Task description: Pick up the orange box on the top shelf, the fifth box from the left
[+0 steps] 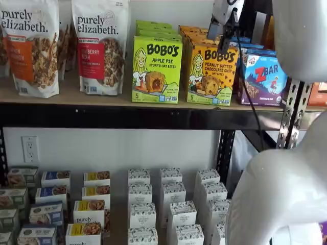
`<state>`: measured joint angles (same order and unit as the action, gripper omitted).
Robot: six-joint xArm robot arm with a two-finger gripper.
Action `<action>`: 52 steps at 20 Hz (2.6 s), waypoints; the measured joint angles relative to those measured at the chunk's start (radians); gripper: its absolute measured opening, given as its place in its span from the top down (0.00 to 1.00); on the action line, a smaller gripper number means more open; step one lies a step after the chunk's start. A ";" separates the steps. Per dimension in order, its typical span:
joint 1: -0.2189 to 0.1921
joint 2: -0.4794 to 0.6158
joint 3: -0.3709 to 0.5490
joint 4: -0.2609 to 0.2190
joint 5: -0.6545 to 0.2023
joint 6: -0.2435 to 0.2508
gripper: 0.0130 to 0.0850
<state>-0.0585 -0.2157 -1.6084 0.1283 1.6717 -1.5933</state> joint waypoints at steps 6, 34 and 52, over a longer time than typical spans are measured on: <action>-0.015 0.013 0.000 -0.005 -0.021 -0.019 0.00; -0.015 0.081 -0.033 -0.051 -0.034 -0.032 0.00; 0.020 0.059 0.059 -0.095 -0.086 -0.007 0.00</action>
<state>-0.0387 -0.1567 -1.5495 0.0330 1.5858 -1.6004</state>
